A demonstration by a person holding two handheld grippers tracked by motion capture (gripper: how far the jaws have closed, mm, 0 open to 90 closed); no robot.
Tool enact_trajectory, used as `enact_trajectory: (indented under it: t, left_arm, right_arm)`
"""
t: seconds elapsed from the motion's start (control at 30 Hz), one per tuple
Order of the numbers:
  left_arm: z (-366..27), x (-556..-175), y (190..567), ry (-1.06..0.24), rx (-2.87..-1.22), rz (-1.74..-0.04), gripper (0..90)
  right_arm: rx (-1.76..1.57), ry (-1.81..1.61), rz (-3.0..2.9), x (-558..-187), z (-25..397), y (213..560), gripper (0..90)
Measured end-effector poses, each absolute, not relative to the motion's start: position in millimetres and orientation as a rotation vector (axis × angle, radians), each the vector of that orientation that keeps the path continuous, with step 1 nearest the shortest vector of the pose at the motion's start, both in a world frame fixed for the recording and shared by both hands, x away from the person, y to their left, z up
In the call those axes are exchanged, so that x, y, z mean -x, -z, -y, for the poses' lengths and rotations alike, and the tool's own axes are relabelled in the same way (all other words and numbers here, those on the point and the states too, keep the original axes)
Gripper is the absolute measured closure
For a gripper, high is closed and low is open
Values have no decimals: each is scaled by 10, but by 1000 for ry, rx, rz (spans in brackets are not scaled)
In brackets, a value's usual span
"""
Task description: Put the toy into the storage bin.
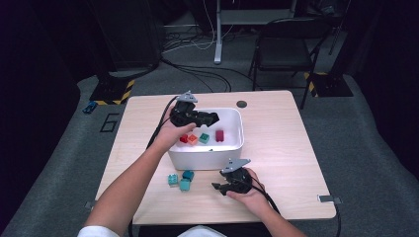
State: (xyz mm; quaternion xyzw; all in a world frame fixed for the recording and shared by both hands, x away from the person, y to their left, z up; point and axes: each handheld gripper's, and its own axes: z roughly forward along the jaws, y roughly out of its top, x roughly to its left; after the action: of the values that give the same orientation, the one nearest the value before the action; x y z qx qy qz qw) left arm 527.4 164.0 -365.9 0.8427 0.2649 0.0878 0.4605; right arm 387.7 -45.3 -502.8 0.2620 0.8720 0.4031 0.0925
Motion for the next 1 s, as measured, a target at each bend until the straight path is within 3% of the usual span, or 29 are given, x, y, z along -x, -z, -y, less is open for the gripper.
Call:
enact_trajectory:
  t: [0.6, 0.83, 1.0]
  left_arm:
    - [-1389, -5471, 3946, -185, -2148, -648, 658]
    - [-1389, -5478, 3958, -208, -2147, -670, 556]
    - [-1435, -5463, 3914, -216, -2144, -675, 542]
  right_arm:
    - [-764, -1207, -2594, -3879, 454, 5036, 422]
    - [-762, -1208, -2596, -3890, 467, 5038, 422]
    - [-763, -1210, -2594, -3890, 466, 5039, 422]
